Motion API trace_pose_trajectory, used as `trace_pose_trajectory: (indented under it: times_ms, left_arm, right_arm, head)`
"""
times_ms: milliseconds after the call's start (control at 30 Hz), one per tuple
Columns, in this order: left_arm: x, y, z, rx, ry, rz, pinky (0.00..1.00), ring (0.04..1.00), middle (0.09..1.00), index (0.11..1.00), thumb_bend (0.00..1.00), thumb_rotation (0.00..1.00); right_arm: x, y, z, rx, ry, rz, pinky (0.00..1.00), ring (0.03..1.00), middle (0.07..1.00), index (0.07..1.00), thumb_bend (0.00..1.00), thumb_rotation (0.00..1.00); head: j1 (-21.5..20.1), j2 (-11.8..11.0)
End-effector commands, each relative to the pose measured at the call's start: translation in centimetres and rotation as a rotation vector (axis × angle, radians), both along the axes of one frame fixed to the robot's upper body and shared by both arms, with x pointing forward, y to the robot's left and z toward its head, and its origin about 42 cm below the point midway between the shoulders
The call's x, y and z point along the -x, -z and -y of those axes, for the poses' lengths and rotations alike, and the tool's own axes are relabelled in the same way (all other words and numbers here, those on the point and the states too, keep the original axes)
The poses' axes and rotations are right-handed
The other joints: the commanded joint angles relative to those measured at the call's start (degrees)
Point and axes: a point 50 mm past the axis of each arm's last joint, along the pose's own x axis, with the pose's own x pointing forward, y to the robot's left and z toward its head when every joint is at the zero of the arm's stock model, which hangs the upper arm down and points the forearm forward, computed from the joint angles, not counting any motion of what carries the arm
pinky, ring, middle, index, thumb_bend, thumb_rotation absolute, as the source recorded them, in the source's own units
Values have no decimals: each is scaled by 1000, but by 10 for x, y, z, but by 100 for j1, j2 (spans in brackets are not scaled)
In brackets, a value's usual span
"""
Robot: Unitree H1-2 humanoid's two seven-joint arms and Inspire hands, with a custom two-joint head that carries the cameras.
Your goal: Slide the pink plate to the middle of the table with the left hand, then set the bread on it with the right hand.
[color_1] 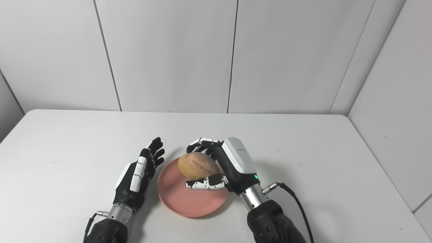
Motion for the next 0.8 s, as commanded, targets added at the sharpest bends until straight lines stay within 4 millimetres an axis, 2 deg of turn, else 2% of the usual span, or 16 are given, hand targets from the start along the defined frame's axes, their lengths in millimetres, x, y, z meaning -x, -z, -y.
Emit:
trace_pose_trajectory:
  times_ms: [0, 767]
  left_arm:
    - [2, -3, 2, -1, -1, 6, 956, 966, 979, 919, 754, 973]
    - [9, -9, 7, 5, 2, -8, 961, 969, 979, 923, 761, 979]
  right_arm:
    - [-2, -10, -5, -3, -25, 42, 329, 383, 465, 557, 505, 0]
    - [-32, 9, -9, 82, -26, 16, 330, 387, 463, 552, 505, 0]
  head:
    - [-3, -3]
    - [100, 58]
